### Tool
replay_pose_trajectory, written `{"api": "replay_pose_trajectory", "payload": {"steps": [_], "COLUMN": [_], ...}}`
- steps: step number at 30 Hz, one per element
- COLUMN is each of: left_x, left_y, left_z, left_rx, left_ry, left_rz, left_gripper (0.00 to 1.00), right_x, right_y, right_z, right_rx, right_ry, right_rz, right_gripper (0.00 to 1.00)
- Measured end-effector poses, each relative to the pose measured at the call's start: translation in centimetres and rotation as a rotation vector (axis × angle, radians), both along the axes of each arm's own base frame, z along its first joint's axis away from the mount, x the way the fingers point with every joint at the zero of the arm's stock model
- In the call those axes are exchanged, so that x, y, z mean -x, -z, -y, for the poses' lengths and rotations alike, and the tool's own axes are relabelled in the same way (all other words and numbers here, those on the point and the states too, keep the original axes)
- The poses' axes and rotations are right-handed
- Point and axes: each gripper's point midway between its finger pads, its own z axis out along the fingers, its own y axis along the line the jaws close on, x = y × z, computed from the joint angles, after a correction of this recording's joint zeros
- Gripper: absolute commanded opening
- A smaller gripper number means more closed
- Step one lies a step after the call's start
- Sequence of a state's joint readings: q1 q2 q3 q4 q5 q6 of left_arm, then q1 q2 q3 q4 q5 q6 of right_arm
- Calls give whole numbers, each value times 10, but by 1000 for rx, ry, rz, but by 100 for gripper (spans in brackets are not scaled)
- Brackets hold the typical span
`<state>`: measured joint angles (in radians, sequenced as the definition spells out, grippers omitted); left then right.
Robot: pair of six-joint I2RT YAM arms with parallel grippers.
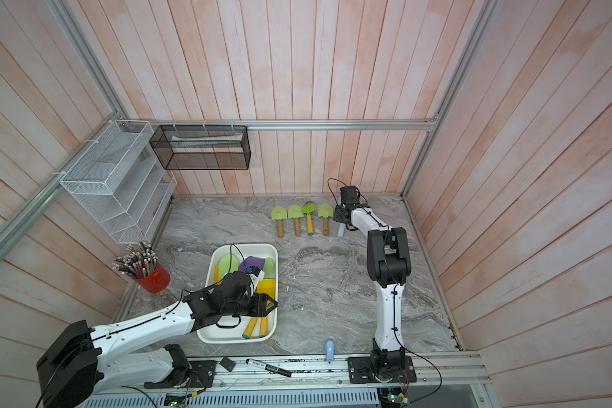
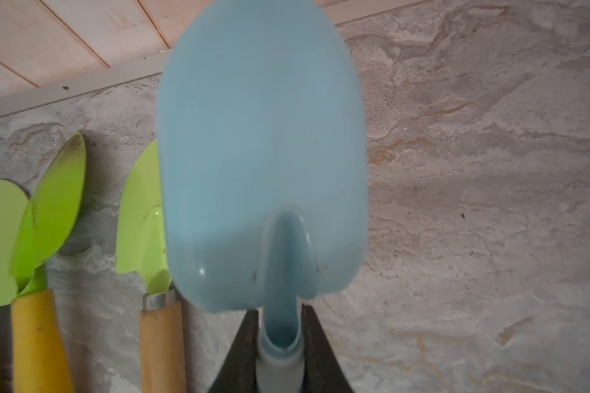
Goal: Take the shovel out of the storage box
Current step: Place the shovel at the center of the board.
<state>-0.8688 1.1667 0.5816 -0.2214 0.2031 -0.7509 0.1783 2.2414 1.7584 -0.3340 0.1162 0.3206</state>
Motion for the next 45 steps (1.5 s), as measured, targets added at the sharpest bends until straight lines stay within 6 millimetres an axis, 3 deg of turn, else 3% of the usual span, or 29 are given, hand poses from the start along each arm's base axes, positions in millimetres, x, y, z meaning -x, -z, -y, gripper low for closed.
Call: {"api": "replay_pose_trajectory", "payload": {"steps": [8,15,28,37,42,45], "left_x": [-2,2,5,6,11,15], "left_y": [-12,-9,2,5,10,15], "left_z": [-3,-5,-6,-6,-9,-12], "left_rx": [24,18,-20,-39,-69,-104], "left_ry": [-32,-38,-43,-43,-40,-45], "left_rz": [25,12,2,5,2,-8], "left_gripper": [57,57,57,57,57,57], "right_x": [-24,-35,-35,-32,-28,-15], "right_y": [9,23,33,39,34,20], "right_z": [-3,-4,-4,-3,-4,-3], "right_rx": [12,28,42,49,35,22], "right_ry": [-9,-23,-30,-36,-31,-26], "right_rz": [-3,-25,-51,-73,-71,-63], "right_gripper": [18,18,25,40,46,49]}}
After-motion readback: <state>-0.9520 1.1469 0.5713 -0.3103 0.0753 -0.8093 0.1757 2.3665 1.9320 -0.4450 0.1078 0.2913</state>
